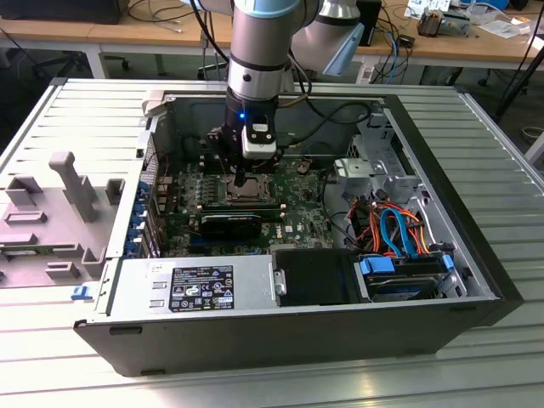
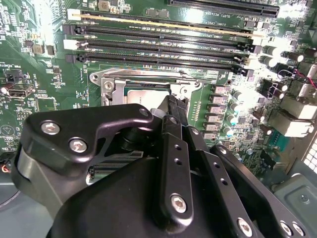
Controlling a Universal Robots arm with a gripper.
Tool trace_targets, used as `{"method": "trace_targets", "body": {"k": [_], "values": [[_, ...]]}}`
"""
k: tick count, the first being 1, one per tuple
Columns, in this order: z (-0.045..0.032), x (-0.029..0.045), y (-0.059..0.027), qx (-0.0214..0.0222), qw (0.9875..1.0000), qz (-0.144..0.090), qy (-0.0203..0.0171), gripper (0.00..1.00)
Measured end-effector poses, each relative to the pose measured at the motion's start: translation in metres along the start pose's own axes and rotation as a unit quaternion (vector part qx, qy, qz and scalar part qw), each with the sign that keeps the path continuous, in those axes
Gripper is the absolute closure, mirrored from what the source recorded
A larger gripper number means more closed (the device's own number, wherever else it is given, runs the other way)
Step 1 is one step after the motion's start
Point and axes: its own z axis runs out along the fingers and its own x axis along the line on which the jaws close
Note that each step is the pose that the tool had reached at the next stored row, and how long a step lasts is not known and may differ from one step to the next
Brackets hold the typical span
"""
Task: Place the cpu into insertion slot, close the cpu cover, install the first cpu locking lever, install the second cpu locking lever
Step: 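Install the first cpu locking lever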
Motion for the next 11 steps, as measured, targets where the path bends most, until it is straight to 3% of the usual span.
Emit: {"method": "trace_targets", "body": {"k": [11], "values": [[0.0, 0.0, 0.0, 0.0006, 1.0, -0.008, -0.0008, 0.89]]}}
